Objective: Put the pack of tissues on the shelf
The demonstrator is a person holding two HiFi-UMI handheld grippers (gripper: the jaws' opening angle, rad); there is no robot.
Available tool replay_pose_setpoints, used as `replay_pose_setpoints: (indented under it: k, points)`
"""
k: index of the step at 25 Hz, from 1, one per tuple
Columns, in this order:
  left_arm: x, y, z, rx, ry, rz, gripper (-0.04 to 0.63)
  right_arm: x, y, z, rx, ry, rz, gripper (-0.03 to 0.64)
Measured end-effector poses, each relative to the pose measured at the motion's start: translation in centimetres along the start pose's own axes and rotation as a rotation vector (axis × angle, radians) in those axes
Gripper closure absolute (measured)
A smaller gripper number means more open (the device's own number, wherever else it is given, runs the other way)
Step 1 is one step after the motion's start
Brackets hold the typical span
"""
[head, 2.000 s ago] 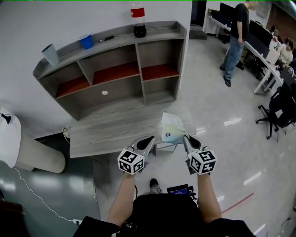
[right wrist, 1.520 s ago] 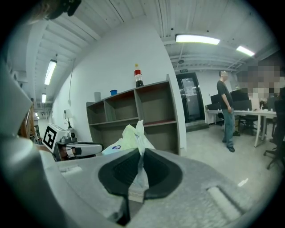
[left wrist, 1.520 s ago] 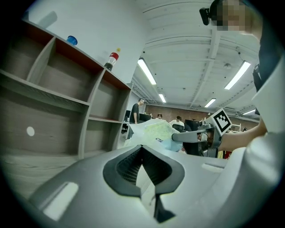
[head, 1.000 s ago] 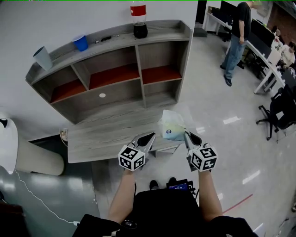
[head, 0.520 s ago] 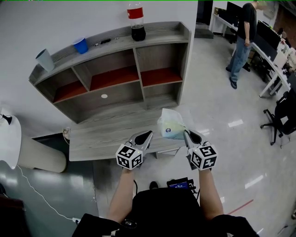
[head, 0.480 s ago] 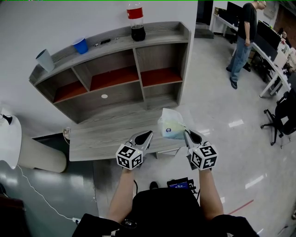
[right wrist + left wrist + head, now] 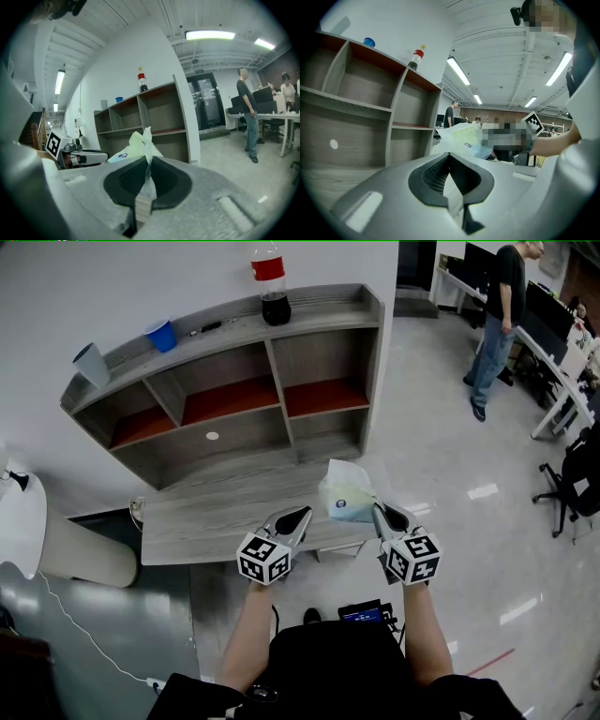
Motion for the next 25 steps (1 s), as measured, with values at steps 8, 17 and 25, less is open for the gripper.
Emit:
replay_pose_setpoints:
  k: [8, 17, 25]
  points:
    - [1.0, 0.0, 0.7, 0.000, -0.017, 0.002, 0.601, 1.1, -0.2, -0.2, 0.007, -0.026, -0.002, 0.600]
    - [3.5, 0.0, 2.6, -0.005, -0.024, 0.003, 0.601, 3.2, -0.3, -0.7, 0.019, -0.094, -0.002, 0.600]
    - [4.5, -0.2, 3.5, 0.005, -0.034, -0.021, 0.601, 4.7, -0.8, -0.3, 0.048, -0.117, 0.018, 0.601]
Point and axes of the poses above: the fingertips, and each gripper's own axes: z forward along the fingers, x to its right, y out of its underside, the point moved 10 cm from there along -z, backward along the fingers, and after that the axes turned 6 degrees about -y, right-handed, at the moved point
